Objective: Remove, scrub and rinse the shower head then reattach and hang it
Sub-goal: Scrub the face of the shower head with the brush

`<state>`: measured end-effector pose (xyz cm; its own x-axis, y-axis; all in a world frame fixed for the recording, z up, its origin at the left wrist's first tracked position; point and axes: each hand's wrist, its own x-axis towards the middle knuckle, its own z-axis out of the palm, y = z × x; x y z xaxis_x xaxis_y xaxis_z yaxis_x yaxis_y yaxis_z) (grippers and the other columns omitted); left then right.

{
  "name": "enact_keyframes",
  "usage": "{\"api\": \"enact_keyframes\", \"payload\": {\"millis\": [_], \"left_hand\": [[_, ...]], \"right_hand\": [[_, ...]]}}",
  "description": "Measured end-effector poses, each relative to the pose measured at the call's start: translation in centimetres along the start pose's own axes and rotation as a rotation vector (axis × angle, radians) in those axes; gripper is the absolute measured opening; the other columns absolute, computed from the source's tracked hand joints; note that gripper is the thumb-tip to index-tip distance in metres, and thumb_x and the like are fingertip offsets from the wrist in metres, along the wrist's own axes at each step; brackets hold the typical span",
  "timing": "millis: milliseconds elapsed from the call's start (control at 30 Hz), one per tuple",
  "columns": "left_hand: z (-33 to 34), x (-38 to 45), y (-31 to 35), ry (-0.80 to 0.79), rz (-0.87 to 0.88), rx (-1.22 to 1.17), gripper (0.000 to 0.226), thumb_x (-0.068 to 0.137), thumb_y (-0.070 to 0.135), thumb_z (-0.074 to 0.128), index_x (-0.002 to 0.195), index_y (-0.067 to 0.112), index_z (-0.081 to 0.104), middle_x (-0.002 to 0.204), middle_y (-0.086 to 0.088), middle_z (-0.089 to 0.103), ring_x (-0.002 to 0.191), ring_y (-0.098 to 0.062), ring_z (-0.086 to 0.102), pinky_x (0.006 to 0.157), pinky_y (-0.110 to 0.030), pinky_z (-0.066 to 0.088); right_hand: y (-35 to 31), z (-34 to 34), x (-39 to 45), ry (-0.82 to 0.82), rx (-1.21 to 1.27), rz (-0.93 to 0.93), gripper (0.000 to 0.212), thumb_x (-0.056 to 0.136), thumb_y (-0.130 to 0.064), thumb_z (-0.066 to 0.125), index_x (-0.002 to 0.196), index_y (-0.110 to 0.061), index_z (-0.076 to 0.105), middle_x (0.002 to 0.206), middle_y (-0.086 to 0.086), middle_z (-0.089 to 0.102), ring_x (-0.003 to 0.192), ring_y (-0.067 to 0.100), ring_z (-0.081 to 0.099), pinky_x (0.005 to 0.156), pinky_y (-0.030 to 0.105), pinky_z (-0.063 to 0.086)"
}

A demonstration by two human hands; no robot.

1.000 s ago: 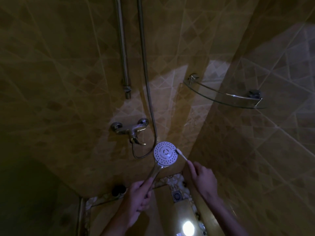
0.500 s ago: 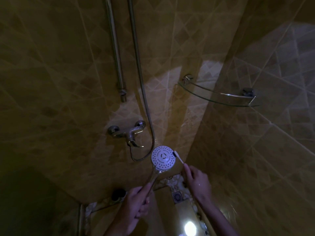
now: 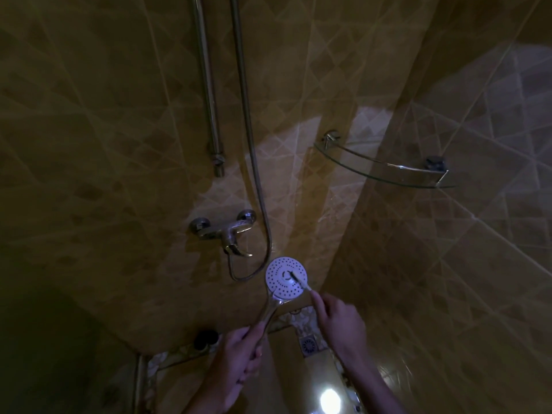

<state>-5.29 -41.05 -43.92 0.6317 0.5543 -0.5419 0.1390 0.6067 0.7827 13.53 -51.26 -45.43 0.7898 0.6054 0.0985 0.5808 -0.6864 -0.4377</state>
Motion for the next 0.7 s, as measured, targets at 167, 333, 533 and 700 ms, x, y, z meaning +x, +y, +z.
{"api": "enact_keyframes", "payload": {"millis": [167,333,533,700], "left_hand": [[-0.4,-0.5,-0.7,0.042,0.02,0.083,0.024,0.089,0.031,0.058,0.082,0.008,0.055,0.055,-0.002,0.046,0.034,-0.007,0.03,0.038,-0.012,0.014],[-0.3,-0.6,-1.6,0.037,-0.027,0.045,0.021,0.089,0.029,0.059,0.086,0.009,0.054,0.054,-0.001,0.045,0.031,-0.005,0.028,0.036,-0.007,0.015],[0.3,-0.7,-1.8,0.003,-0.027,0.039,0.025,0.091,0.027,0.057,0.095,0.002,0.055,0.054,-0.002,0.042,0.03,-0.004,0.026,0.035,-0.006,0.018],[0.3,-0.7,-2.5,0.014,-0.041,0.07,0.023,0.09,0.03,0.057,0.093,0.007,0.055,0.055,0.0,0.043,0.034,-0.004,0.025,0.036,-0.007,0.015]], "right_hand": [[-0.6,0.3,-3.9,-0.084,-0.09,-0.083,0.045,0.093,-0.067,0.03,0.104,-0.033,0.057,0.087,0.005,0.072,0.087,0.027,0.069,0.063,0.036,0.05],[1.3,-0.5,-0.9,-0.041,-0.054,0.008,0.055,0.09,-0.072,0.027,0.104,-0.034,0.065,0.085,0.001,0.074,0.088,0.027,0.07,0.064,0.034,0.051],[1.4,-1.5,0.0,-0.064,-0.033,0.035,0.057,0.093,-0.068,0.029,0.099,-0.028,0.068,0.085,0.003,0.073,0.087,0.027,0.069,0.065,0.034,0.051],[0.2,-0.7,-3.1,-0.157,-0.115,-0.091,0.063,0.09,-0.073,0.024,0.104,-0.028,0.066,0.094,0.003,0.072,0.094,0.026,0.068,0.069,0.034,0.051]]}}
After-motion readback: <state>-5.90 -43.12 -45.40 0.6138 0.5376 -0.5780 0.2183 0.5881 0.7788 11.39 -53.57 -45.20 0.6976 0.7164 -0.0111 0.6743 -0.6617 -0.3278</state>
